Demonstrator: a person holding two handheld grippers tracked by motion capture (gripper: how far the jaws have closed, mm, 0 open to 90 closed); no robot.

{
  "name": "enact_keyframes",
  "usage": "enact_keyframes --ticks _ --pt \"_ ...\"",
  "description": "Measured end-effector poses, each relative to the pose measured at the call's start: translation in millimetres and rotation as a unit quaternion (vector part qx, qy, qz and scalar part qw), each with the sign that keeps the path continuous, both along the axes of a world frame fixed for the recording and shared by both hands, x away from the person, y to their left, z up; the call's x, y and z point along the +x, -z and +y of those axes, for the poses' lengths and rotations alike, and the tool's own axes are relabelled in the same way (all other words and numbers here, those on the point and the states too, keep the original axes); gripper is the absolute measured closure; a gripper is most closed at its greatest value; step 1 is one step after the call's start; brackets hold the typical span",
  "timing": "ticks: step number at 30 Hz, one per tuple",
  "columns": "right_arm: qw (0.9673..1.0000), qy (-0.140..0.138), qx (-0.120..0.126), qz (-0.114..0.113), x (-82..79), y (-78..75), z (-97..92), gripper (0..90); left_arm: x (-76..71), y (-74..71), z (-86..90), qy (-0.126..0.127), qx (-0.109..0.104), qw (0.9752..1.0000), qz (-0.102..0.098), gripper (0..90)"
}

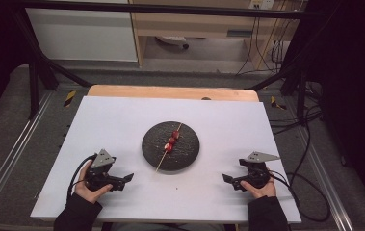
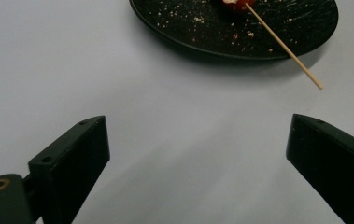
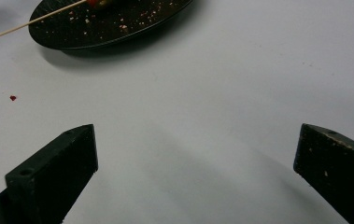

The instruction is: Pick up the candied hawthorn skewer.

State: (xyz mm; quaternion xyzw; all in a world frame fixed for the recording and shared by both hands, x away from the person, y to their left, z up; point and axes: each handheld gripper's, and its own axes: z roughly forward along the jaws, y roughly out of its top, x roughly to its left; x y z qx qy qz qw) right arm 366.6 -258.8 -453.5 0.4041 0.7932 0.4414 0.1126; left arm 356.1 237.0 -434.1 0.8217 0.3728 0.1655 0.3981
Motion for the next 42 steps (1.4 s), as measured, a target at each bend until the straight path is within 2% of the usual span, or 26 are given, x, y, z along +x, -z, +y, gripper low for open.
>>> enact_keyframes --ticks 9,16,26,37,40,42 --pt "1.0000 0.000 0.000 0.002 -0.1 0.0 0.5 0.7 6.8 -14.1 -18.4 -0.009 -0.003 1.0000 0.000 8.2" --pt "1.0000 0.000 -0.002 0.004 -0.1 -0.2 1.6 0.7 15.2 -21.7 -44.7 -0.004 0.000 1.0000 0.005 11.7" --pt "1.0000 -0.002 -0.006 0.001 0.0 -0.6 2.2 0.7 31.8 -27.4 -87.3 0.009 0.026 0.9995 0.016 16.9" --pt "1.0000 -0.002 -0.007 0.000 0.3 -1.1 2.4 0.7 52.3 -16.9 -115.2 0.002 0.049 0.9974 0.053 36.3" --pt "1.0000 -0.002 -0.007 0.000 0.6 -1.3 2.4 0.7 56.0 -15.2 -122.1 -0.002 0.054 0.9966 0.062 46.7" --pt "1.0000 -0.003 -0.007 0.000 0.6 -1.5 2.2 0.7 58.2 -14.3 -126.5 -0.002 0.055 0.9961 0.069 49.0"
